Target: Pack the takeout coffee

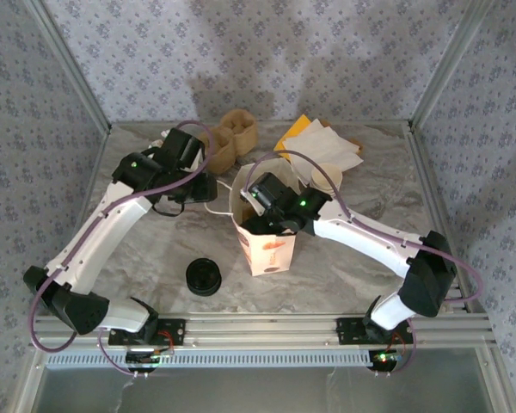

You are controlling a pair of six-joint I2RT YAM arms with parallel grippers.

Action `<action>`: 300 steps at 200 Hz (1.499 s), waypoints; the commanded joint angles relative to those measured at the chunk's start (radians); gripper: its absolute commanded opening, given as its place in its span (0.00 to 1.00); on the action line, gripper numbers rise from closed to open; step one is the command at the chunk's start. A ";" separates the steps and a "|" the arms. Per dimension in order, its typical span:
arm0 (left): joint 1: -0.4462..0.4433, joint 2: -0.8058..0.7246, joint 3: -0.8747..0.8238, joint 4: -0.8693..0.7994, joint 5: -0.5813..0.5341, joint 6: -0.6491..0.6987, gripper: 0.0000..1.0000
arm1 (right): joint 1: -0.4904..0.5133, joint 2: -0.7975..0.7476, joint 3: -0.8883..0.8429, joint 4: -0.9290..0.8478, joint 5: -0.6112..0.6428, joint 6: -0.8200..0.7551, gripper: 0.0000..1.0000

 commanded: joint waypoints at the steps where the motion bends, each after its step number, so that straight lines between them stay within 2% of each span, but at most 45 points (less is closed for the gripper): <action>1: 0.007 -0.038 0.050 -0.018 0.008 -0.005 0.55 | -0.002 0.000 0.043 -0.033 0.016 0.017 1.00; 19: 0.010 -0.048 0.055 -0.023 0.009 -0.006 0.65 | -0.003 -0.001 0.045 -0.039 0.019 0.016 1.00; 79: 0.013 -0.075 0.066 -0.039 0.018 -0.005 0.88 | -0.003 0.003 0.055 -0.050 0.029 0.022 1.00; 114: 0.012 -0.075 0.122 -0.082 0.039 0.004 0.96 | -0.003 0.007 0.058 -0.057 0.031 0.025 1.00; 151: 0.010 -0.088 0.118 -0.106 0.102 -0.009 0.92 | -0.003 0.012 0.060 -0.058 0.030 0.028 1.00; 210: -0.016 -0.120 -0.038 -0.018 0.273 -0.074 0.81 | -0.004 0.017 0.060 -0.051 0.031 0.031 1.00; 282: -0.045 -0.107 -0.097 0.088 0.316 -0.143 0.74 | -0.003 0.018 0.063 -0.048 0.037 0.034 1.00; 300: -0.045 -0.103 -0.111 0.095 0.313 -0.145 0.69 | -0.002 0.017 0.061 -0.045 0.035 0.037 1.00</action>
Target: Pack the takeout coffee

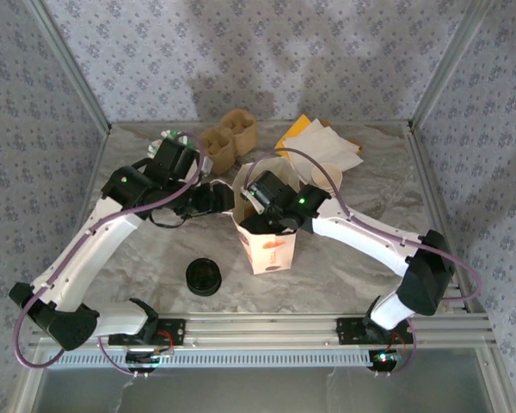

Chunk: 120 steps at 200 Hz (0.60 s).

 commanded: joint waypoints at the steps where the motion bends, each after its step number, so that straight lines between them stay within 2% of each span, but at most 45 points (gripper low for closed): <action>1: -0.006 0.004 -0.023 0.035 0.019 -0.018 0.68 | -0.001 0.002 0.028 -0.007 0.016 0.021 1.00; 61: -0.009 0.018 -0.052 0.059 -0.007 -0.021 0.43 | 0.001 0.000 0.030 -0.013 0.018 0.037 1.00; 120: -0.021 0.034 -0.021 0.058 -0.012 -0.025 0.28 | 0.002 0.003 0.033 -0.019 0.025 0.118 1.00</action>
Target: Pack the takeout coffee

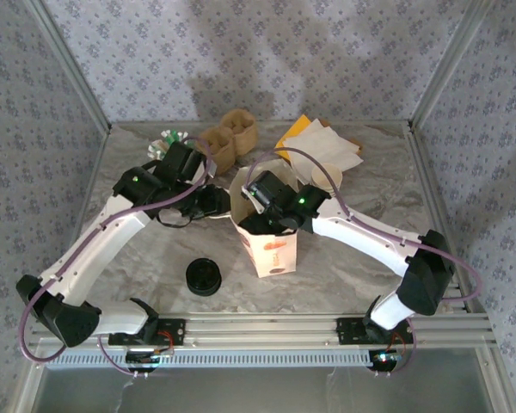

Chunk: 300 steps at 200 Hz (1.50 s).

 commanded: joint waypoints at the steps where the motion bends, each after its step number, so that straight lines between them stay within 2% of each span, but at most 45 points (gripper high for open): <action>1: -0.013 0.008 0.037 0.009 -0.006 0.003 0.28 | 0.001 0.003 0.033 -0.020 0.023 0.069 1.00; 45: -0.029 0.016 0.042 0.012 -0.009 0.000 0.19 | 0.003 0.015 0.050 -0.024 0.036 0.167 0.99; 111: -0.037 0.022 0.055 0.008 -0.019 -0.002 0.18 | -0.010 0.027 0.086 -0.055 0.004 0.258 0.99; 187: -0.037 0.026 0.077 -0.006 -0.030 0.007 0.18 | -0.024 -0.021 0.045 0.023 -0.055 0.276 1.00; 213: -0.039 0.024 0.075 -0.008 -0.030 0.006 0.15 | -0.036 -0.031 0.028 0.031 -0.076 0.291 0.99; 300: -0.037 0.032 0.088 -0.014 -0.038 0.008 0.08 | -0.033 -0.082 -0.040 0.125 -0.153 0.105 1.00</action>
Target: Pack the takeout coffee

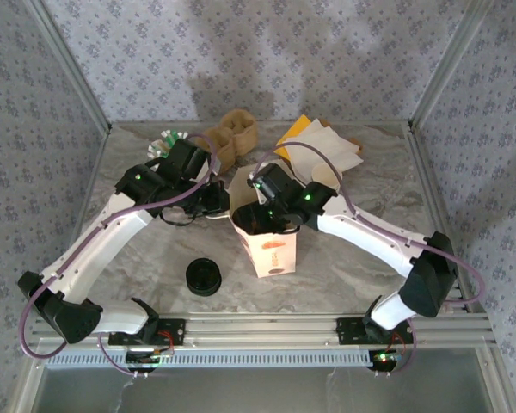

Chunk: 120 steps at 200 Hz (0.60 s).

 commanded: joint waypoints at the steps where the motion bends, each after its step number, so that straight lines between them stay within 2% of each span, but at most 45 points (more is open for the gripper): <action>1: -0.007 0.010 0.037 -0.010 -0.008 0.006 0.08 | 0.002 -0.053 -0.028 0.040 -0.046 -0.086 1.00; 120: -0.008 0.034 0.066 -0.019 -0.010 0.008 0.07 | 0.007 -0.114 -0.115 0.163 -0.119 -0.263 1.00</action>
